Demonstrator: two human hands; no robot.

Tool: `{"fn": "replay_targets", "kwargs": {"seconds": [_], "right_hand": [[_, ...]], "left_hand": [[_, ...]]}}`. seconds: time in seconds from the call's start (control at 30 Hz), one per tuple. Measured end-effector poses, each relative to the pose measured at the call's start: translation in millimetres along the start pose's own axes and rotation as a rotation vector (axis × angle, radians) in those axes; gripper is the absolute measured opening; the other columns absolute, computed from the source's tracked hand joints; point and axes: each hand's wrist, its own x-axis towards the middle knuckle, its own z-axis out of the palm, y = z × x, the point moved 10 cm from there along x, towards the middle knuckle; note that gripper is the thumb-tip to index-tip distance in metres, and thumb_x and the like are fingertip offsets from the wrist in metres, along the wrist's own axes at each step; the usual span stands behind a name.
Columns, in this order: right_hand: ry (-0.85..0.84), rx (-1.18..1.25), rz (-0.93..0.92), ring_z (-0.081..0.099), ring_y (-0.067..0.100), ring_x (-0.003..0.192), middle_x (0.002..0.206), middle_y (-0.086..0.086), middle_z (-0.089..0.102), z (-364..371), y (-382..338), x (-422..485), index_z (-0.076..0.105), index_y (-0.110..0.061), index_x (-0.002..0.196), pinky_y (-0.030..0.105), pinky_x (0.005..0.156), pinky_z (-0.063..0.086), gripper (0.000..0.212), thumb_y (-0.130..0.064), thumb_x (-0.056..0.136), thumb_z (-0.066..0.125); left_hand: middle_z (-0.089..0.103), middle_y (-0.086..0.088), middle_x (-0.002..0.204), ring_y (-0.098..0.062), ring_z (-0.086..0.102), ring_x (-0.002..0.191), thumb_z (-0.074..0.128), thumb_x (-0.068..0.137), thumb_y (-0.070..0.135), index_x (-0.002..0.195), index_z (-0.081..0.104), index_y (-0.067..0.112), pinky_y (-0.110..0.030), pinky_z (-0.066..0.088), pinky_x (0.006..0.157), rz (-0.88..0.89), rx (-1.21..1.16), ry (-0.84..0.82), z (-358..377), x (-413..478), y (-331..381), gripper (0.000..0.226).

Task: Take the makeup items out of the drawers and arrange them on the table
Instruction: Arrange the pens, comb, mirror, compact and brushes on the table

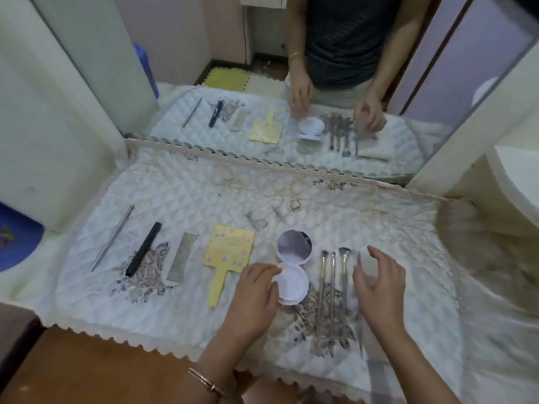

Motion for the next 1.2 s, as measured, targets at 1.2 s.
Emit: {"fn": "replay_targets", "kwargs": {"seconds": [1.2], "right_hand": [[-0.239,0.828,0.262,0.061,-0.003,0.05,0.068,0.005,0.06,184,-220,24,0.057,-0.015,0.083,0.01,0.058,0.053,0.013,-0.003,0.086,0.058]], "left_hand": [[0.061,0.016,0.07,0.0,0.057,0.067,0.065,0.083,0.02,0.087,0.065,0.027,-0.008,0.042,0.055,-0.667,-0.265,0.087,-185,-53,-212,0.008]]}}
